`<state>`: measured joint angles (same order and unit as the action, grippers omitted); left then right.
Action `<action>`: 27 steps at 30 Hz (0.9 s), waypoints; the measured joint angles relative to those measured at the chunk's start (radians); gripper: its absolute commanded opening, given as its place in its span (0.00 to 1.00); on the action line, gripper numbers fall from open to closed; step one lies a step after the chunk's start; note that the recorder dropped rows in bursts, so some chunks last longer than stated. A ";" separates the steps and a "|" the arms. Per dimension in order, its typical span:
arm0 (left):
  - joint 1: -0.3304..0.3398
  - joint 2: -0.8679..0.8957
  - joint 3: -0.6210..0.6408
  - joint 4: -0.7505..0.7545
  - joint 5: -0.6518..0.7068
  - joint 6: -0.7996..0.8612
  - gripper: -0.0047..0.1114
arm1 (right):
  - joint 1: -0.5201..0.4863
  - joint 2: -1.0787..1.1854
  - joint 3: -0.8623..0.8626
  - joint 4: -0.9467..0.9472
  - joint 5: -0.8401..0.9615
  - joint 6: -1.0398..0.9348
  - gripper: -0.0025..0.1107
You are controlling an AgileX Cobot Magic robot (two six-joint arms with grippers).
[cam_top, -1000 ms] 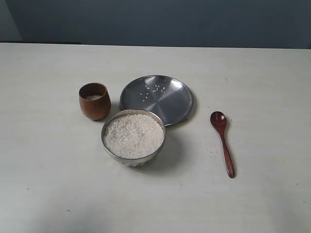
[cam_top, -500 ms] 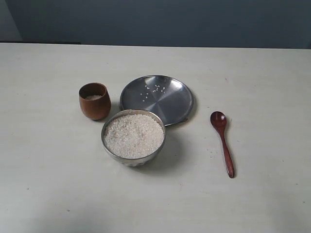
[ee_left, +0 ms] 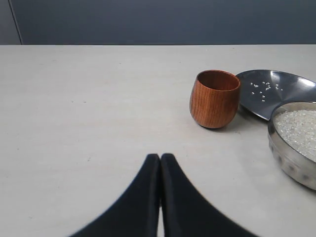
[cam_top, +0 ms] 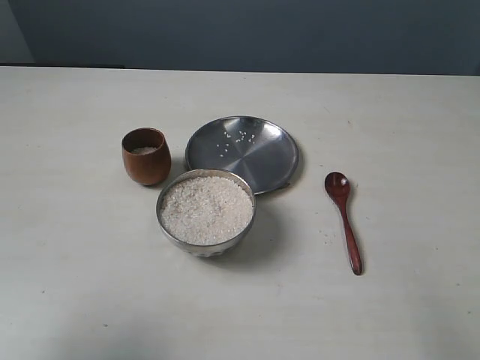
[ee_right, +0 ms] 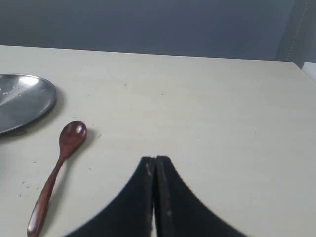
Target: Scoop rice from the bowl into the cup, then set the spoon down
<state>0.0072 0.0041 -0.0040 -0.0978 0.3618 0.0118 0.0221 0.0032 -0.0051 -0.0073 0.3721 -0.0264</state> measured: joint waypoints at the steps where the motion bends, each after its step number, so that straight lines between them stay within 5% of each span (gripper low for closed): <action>1: 0.000 0.000 0.000 0.000 0.000 0.000 0.04 | 0.005 0.000 0.000 0.000 0.000 0.000 0.02; 27: 0.000 0.000 0.000 0.000 0.000 0.000 0.04 | 0.017 0.000 0.000 0.000 0.000 0.000 0.02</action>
<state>0.0072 0.0041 -0.0040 -0.0978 0.3618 0.0118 0.0388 0.0032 -0.0051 -0.0073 0.3721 -0.0264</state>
